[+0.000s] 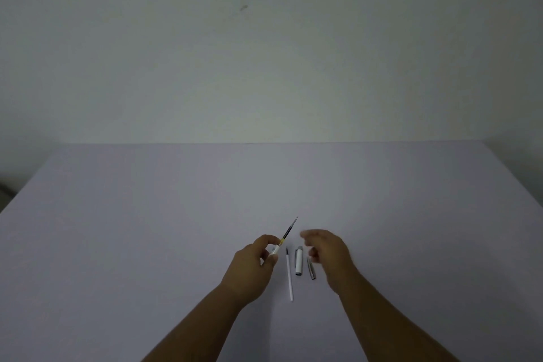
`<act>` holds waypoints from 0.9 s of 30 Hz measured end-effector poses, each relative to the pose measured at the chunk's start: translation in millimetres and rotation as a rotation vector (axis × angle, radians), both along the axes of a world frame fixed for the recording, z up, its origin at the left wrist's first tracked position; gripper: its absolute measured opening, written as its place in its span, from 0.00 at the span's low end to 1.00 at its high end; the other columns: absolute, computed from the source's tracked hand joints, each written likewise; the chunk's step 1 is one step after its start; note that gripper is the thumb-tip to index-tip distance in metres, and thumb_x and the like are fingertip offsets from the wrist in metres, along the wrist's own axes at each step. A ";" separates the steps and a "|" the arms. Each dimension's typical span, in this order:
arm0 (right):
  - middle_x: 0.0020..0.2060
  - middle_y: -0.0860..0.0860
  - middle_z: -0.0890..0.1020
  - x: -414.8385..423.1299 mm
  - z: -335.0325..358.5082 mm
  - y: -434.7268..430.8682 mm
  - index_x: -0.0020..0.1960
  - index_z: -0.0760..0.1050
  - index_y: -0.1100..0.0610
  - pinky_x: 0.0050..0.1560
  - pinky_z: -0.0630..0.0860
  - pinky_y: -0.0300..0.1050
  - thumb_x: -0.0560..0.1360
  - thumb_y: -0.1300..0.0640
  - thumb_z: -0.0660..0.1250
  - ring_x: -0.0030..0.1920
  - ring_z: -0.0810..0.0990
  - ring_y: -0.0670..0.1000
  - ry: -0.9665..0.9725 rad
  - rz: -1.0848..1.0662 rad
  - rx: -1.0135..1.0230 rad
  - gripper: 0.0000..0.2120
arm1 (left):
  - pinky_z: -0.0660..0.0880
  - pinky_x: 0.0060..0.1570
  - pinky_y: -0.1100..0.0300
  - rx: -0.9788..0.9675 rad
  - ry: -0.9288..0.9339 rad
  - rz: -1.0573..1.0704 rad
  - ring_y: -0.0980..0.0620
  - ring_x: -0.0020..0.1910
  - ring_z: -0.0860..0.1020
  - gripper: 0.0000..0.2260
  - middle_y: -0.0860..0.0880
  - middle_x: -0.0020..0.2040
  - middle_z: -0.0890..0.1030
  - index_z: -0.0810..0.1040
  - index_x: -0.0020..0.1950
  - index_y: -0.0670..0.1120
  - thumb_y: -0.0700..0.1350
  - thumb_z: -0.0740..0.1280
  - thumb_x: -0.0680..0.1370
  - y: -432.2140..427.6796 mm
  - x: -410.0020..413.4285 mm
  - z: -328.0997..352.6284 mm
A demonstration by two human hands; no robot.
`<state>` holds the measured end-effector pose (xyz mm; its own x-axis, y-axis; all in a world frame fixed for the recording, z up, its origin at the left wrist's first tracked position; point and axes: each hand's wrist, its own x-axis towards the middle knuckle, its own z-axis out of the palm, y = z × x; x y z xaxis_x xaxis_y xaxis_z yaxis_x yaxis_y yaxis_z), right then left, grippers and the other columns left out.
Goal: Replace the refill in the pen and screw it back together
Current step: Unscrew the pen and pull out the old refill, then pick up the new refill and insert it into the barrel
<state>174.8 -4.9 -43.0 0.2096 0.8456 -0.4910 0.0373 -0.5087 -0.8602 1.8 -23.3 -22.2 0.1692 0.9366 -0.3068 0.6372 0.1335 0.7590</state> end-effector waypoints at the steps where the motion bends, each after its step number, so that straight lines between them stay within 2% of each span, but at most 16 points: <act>1: 0.38 0.52 0.79 -1.4 5.5 3.3 0.48 0.81 0.58 0.41 0.74 0.42 0.74 0.56 0.69 0.35 0.74 0.48 0.126 0.002 -0.002 0.06 | 0.81 0.47 0.51 0.001 0.004 -0.005 0.46 0.43 0.81 0.09 0.52 0.43 0.77 0.73 0.58 0.58 0.47 0.61 0.79 0.8 1.2 0.6; 5: 0.31 0.49 0.75 -7.4 19.5 11.1 0.44 0.82 0.57 0.38 0.72 0.41 0.73 0.59 0.69 0.33 0.71 0.47 0.189 0.159 0.008 0.03 | 0.81 0.48 0.50 0.010 0.009 -0.030 0.46 0.43 0.81 0.09 0.52 0.42 0.76 0.73 0.58 0.56 0.47 0.61 0.79 2.2 7.0 2.5; 7: 0.33 0.51 0.77 -6.9 21.7 16.7 0.42 0.79 0.57 0.36 0.72 0.40 0.75 0.62 0.67 0.33 0.72 0.47 0.268 0.032 0.049 0.04 | 0.81 0.48 0.51 0.005 0.004 -0.027 0.47 0.43 0.81 0.09 0.53 0.42 0.76 0.73 0.58 0.57 0.47 0.61 0.79 2.7 7.7 2.4; 9: 0.34 0.52 0.78 3.9 22.6 24.4 0.43 0.77 0.59 0.32 0.75 0.37 0.77 0.63 0.64 0.32 0.73 0.47 0.377 -0.216 0.062 0.05 | 0.81 0.48 0.52 -0.009 0.002 -0.013 0.47 0.43 0.81 0.09 0.53 0.43 0.76 0.74 0.58 0.57 0.47 0.61 0.79 2.8 6.3 1.6; 10: 0.34 0.53 0.78 11.9 20.1 27.2 0.44 0.76 0.60 0.30 0.75 0.36 0.78 0.63 0.63 0.31 0.73 0.47 0.356 -0.289 0.054 0.06 | 0.81 0.48 0.52 -0.014 0.003 -0.004 0.47 0.43 0.81 0.10 0.52 0.44 0.77 0.74 0.58 0.57 0.47 0.61 0.79 2.8 4.9 0.3; 11: 0.33 0.53 0.78 19.8 14.5 28.2 0.44 0.77 0.62 0.29 0.75 0.36 0.78 0.63 0.63 0.31 0.73 0.47 0.241 -0.286 0.031 0.06 | 0.81 0.49 0.52 -0.018 0.008 0.003 0.47 0.44 0.81 0.10 0.52 0.45 0.77 0.73 0.60 0.56 0.47 0.61 0.79 2.8 3.8 -1.0; 12: 0.32 0.53 0.77 27.2 8.1 26.4 0.45 0.78 0.64 0.31 0.76 0.40 0.77 0.62 0.64 0.30 0.73 0.48 0.043 -0.209 -0.008 0.07 | 0.81 0.50 0.52 -0.023 0.018 0.008 0.47 0.45 0.81 0.11 0.51 0.46 0.77 0.73 0.61 0.55 0.47 0.61 0.79 2.4 2.7 -1.9; 14: 0.32 0.55 0.78 34.5 -4.4 19.3 0.45 0.80 0.66 0.41 0.79 0.49 0.74 0.60 0.67 0.33 0.76 0.52 -0.391 0.079 -0.075 0.08 | 0.81 0.51 0.52 -0.032 0.029 0.019 0.48 0.46 0.81 0.12 0.51 0.48 0.77 0.74 0.62 0.51 0.46 0.62 0.79 2.0 1.8 -3.9; 15: 0.33 0.55 0.78 34.7 -8.8 14.2 0.41 0.79 0.63 0.45 0.79 0.50 0.73 0.59 0.69 0.36 0.77 0.53 -0.521 0.197 -0.099 0.07 | 0.80 0.51 0.52 -0.034 0.028 0.025 0.48 0.46 0.81 0.12 0.51 0.48 0.77 0.75 0.62 0.50 0.45 0.62 0.79 2.1 1.8 -5.2; 17: 0.31 0.52 0.77 32.5 -15.4 6.2 0.32 0.72 0.56 0.45 0.77 0.46 0.73 0.58 0.70 0.38 0.77 0.53 -0.603 0.290 -0.128 0.13 | 0.79 0.50 0.55 -0.038 0.028 0.036 0.49 0.44 0.79 0.11 0.51 0.46 0.78 0.77 0.60 0.47 0.44 0.62 0.78 2.5 2.6 -7.5; 19: 0.28 0.48 0.72 30.5 -21.0 2.4 0.30 0.67 0.53 0.39 0.72 0.40 0.73 0.57 0.70 0.39 0.76 0.51 -0.649 0.290 -0.129 0.16 | 0.77 0.46 0.59 -0.038 0.035 0.042 0.52 0.41 0.77 0.10 0.52 0.43 0.78 0.78 0.58 0.47 0.43 0.63 0.78 3.3 3.2 -9.3; 22: 0.32 0.49 0.73 30.1 -29.4 0.1 0.38 0.72 0.58 0.41 0.68 0.39 0.72 0.56 0.71 0.41 0.75 0.50 -0.656 0.243 -0.120 0.10 | 0.75 0.45 0.62 -0.053 0.039 0.050 0.53 0.40 0.77 0.09 0.54 0.40 0.78 0.80 0.55 0.47 0.44 0.64 0.77 3.5 3.6 -10.1; 27: 0.38 0.52 0.76 29.0 -34.5 -1.3 0.42 0.74 0.59 0.44 0.70 0.40 0.71 0.57 0.72 0.41 0.75 0.51 -0.615 0.190 -0.110 0.08 | 0.80 0.52 0.53 -0.096 0.033 0.050 0.49 0.46 0.81 0.06 0.51 0.43 0.80 0.80 0.52 0.47 0.45 0.66 0.76 2.5 2.8 -8.7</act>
